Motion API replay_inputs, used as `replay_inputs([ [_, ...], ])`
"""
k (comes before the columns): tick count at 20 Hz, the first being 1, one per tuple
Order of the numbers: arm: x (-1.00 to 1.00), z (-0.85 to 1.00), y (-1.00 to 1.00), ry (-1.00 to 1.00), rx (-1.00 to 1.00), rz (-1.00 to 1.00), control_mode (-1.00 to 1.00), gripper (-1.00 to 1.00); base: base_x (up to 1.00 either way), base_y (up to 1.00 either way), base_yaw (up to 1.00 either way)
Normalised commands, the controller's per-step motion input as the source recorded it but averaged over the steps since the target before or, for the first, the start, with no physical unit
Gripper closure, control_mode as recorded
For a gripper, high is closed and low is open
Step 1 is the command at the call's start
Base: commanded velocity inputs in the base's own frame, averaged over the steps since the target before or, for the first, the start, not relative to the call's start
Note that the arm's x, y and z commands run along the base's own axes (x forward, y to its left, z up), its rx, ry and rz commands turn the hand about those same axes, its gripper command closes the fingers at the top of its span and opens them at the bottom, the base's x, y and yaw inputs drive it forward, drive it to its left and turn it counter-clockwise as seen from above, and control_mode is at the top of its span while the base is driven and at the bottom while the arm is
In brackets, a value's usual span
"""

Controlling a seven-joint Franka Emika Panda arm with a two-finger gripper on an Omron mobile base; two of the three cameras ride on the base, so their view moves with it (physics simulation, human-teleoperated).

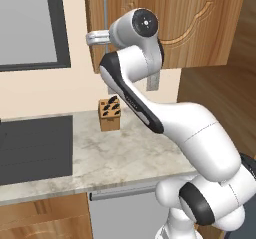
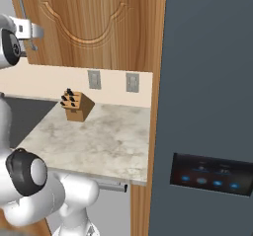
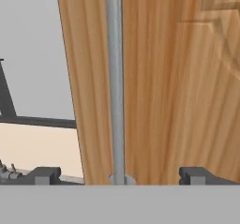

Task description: Open the cabinet, pick the kettle from the cabinet, and place it in the sink.

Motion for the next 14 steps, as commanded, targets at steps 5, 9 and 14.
replay_inputs([
  [5,0.26,0.03,0.08,0.0,0.0,0.0,-1.0,-1.0,0.0,0.0,0.0],
  [9,0.26,0.0,0.06,0.01,0.0,0.0,-1.0,-1.0,0.0,0.0,0.0],
  [14,0.26,0.0,0.03,0.04,0.0,-0.01,-1.0,-1.0,0.0,0.0,0.0],
])
